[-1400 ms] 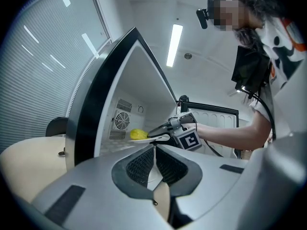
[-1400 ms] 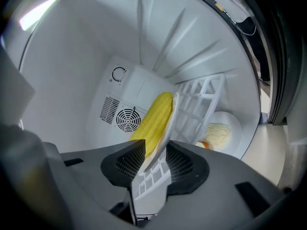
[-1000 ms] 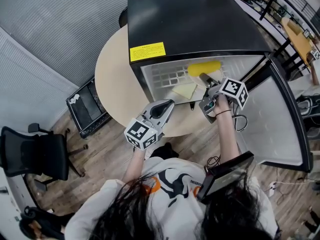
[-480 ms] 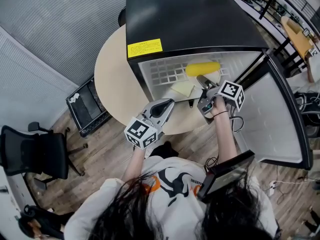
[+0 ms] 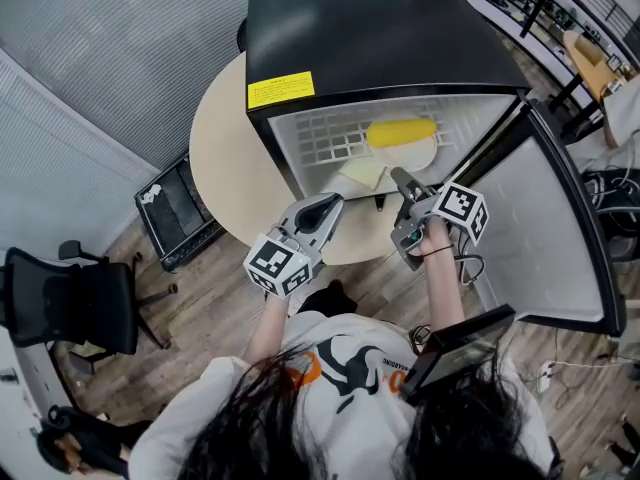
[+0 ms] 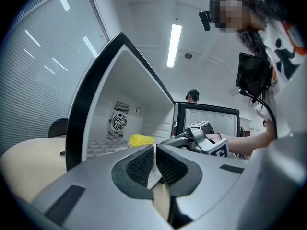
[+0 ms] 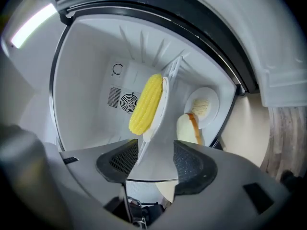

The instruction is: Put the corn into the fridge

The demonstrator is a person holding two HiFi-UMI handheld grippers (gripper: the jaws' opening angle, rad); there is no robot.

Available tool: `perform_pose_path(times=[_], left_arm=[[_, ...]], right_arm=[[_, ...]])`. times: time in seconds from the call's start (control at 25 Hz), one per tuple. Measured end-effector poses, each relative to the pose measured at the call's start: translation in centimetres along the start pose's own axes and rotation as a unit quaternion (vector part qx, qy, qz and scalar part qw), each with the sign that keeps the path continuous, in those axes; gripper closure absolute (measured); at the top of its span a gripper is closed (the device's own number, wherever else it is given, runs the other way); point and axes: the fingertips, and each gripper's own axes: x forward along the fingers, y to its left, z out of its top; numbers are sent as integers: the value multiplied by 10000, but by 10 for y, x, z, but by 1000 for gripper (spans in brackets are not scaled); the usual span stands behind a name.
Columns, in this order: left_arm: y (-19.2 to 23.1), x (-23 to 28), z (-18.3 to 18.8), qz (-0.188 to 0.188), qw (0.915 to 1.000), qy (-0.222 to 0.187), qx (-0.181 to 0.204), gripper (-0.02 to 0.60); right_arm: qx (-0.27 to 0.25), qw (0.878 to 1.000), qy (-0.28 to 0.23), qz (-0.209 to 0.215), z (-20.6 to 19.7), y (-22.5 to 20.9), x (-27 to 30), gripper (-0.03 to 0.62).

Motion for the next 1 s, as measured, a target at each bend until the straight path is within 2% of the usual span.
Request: perform_pose_path(times=[0.16,0.32,0.52,0.84,1.0], left_arm=[[-9,0,0,31,10000,-2,1,569],[-26,2,-1,7,10000,18,20,569],[-53,3,-5,-11,10000,52,53,569],[-110,-13,-14,150,9998,98,107,569],[-143,-25,-20,299,9994,108,114,569]], right_arm=[[-547,9985,26,-64,-12,-3,-21,375],[-1299,9914,101,-155,-25,-7,-40,376],[-1683,9856,46,155,-41,-5,-67,382],[-2533,9671,88,239,-68,-8,-121,485],[-2627,9636,184,456,-87,-10,-154,527]])
